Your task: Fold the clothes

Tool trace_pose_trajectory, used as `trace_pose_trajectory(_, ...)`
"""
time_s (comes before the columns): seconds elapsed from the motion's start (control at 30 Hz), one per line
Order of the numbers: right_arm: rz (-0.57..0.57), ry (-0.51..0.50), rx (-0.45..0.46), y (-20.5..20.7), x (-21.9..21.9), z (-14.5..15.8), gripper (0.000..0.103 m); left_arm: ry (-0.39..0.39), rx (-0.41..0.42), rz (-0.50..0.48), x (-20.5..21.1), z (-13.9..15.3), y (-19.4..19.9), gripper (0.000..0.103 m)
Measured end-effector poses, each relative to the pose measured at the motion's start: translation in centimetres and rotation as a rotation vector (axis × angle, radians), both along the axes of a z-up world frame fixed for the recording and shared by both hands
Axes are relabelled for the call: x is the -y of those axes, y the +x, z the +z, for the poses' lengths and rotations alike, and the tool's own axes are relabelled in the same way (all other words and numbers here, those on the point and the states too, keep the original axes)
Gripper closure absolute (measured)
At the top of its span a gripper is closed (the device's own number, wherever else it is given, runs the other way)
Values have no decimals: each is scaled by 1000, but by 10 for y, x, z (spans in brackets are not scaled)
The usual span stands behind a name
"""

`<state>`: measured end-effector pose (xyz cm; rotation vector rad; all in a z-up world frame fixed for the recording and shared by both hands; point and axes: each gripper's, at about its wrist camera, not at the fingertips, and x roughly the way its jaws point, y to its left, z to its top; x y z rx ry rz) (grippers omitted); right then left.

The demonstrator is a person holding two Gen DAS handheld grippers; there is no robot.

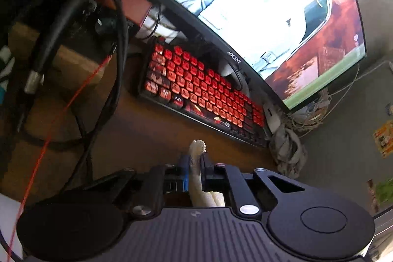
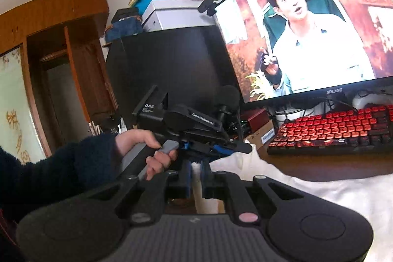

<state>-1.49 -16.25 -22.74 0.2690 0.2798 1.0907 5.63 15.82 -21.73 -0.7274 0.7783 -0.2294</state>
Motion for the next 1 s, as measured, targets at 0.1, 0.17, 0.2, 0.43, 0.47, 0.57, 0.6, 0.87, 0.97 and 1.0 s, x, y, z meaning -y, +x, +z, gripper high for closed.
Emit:
trace_pose_trajectory(0.1,40,-19,3,10,-21,2,96,26,29,22,-7,6,-1,96)
trace_pose_trajectory(0.17,59,-31,-3,16,-37,5,96,44,48,61,-17,12,-2,96)
trace_pose_trajectory(0.2,65,-29,-12,18,-43,6,96,58,60,81,-21,16,-3,96)
trace_pose_trajectory(0.43,36,3,-46,21,-48,5,96,123,148,155,-34,51,-12,96)
trace_pose_trajectory(0.47,18,6,-50,20,-42,4,96,148,159,142,-28,56,-11,96)
trace_pose_trajectory(0.57,-34,17,-62,18,-24,2,96,203,188,91,-4,66,-2,96)
trace_pose_trajectory(0.6,-51,21,-66,17,-18,2,96,223,197,75,5,69,2,96)
trace_pose_trajectory(0.87,-223,37,-174,17,49,-14,96,314,221,-97,85,74,47,95)
trace_pose_trajectory(0.97,-254,32,-217,13,63,-26,96,333,212,-166,115,65,60,95)
trace_pose_trajectory(1.0,-265,31,-237,13,67,-30,96,339,206,-191,126,59,64,95)
